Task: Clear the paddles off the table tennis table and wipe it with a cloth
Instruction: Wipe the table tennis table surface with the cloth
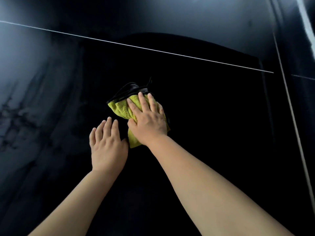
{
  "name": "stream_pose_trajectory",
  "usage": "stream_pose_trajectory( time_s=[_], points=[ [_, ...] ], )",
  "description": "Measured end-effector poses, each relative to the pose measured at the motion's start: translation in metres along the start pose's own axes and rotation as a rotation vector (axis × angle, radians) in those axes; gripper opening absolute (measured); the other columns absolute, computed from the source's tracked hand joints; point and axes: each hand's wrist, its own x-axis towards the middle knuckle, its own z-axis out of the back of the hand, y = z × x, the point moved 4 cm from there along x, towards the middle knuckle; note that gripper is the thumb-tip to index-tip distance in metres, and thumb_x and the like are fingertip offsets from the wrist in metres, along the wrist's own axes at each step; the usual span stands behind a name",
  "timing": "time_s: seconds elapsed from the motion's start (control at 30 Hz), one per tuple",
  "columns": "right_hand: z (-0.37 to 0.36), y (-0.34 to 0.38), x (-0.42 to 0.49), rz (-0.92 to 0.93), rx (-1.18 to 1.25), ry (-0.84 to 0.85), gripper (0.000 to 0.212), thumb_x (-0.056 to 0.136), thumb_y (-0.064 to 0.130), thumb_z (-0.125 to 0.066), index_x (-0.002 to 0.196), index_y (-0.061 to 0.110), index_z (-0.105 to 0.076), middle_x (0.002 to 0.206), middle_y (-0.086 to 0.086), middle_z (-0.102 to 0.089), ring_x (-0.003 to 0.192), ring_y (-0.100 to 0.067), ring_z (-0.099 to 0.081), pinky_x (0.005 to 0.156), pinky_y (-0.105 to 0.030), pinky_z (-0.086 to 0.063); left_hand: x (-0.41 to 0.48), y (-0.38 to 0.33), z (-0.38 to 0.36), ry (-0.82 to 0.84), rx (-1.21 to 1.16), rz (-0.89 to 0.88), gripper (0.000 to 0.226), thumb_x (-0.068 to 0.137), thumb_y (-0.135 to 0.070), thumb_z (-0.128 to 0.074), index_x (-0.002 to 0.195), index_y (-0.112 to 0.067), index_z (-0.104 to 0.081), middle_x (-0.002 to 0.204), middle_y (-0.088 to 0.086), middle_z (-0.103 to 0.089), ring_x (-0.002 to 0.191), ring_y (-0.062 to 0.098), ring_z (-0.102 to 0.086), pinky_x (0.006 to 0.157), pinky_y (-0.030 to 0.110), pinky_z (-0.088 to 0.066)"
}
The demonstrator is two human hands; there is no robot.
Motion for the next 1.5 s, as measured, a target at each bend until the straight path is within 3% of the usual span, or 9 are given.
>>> stream_pose_trajectory(
  time_s=[0.3,0.57,0.8,0.97,1.13,1.27,1.5],
  points=[
    [0.013,-0.177,-0.049,-0.169,0.026,-0.119,0.065,0.094,0.053,-0.032,0.154,0.042,-0.009,0.165,0.001,0.000,0.150,-0.024,0.003,0.120,-0.044,-0.006,-0.035,-0.125,-0.042,-0.021,-0.020,-0.106,0.061,0.092,-0.031,-0.051,0.146,-0.010,-0.029,0.155,0.008,-0.023,0.143,0.021,-0.009,0.115,0.034,0.005],
    [0.031,-0.361,-0.122,-0.447,0.071,-0.151,0.064,0.095,0.052,-0.031,0.154,0.043,-0.007,0.165,0.003,0.002,0.151,-0.022,0.004,0.119,-0.042,-0.003,-0.074,-0.252,-0.091,0.013,-0.040,-0.256,0.063,0.092,-0.034,-0.049,0.146,-0.009,-0.029,0.155,0.008,-0.021,0.143,0.020,-0.007,0.114,0.033,0.009],
    [0.034,-0.452,-0.185,-0.620,0.108,-0.165,0.062,0.097,0.049,-0.029,0.153,0.043,-0.003,0.164,0.003,0.006,0.150,-0.023,0.006,0.119,-0.043,-0.001,-0.104,-0.310,-0.110,0.023,-0.027,-0.364,0.063,0.091,-0.034,-0.050,0.145,-0.008,-0.030,0.155,0.009,-0.023,0.144,0.021,-0.009,0.115,0.036,0.006],
    [0.028,-0.441,-0.215,-0.695,0.148,-0.171,0.063,0.098,0.044,-0.030,0.154,0.040,-0.004,0.164,0.002,0.006,0.150,-0.023,0.005,0.119,-0.043,-0.001,-0.117,-0.299,-0.105,0.016,-0.016,-0.393,0.061,0.091,-0.037,-0.045,0.143,-0.007,-0.035,0.152,0.010,-0.029,0.142,0.022,-0.015,0.114,0.035,0.006],
    [0.015,-0.397,-0.252,-0.882,0.132,-0.176,0.064,0.098,0.041,-0.031,0.156,0.036,-0.004,0.164,-0.002,0.003,0.150,-0.027,0.002,0.120,-0.044,-0.003,-0.117,-0.251,-0.088,0.040,-0.062,-0.371,0.063,0.093,-0.037,-0.047,0.147,-0.010,-0.027,0.156,0.007,-0.020,0.144,0.019,-0.006,0.114,0.034,0.010],
    [0.005,-0.335,-0.248,-1.075,0.164,-0.158,0.063,0.097,0.040,-0.030,0.155,0.036,-0.005,0.164,-0.007,0.003,0.150,-0.031,0.003,0.119,-0.046,-0.004,-0.112,-0.192,-0.068,0.053,-0.070,-0.357,0.063,0.092,-0.036,-0.048,0.146,-0.009,-0.029,0.155,0.008,-0.022,0.144,0.021,-0.007,0.114,0.036,0.008],
    [-0.009,-0.191,-0.186,-1.051,0.114,-0.138,0.065,0.096,0.045,-0.029,0.155,0.035,-0.004,0.164,-0.011,0.003,0.149,-0.036,0.003,0.117,-0.049,-0.007,-0.100,-0.047,-0.024,0.059,-0.039,-0.253,0.061,0.093,-0.035,-0.047,0.146,-0.013,-0.029,0.155,0.008,-0.020,0.144,0.022,-0.005,0.115,0.038,0.007]
  ],
)
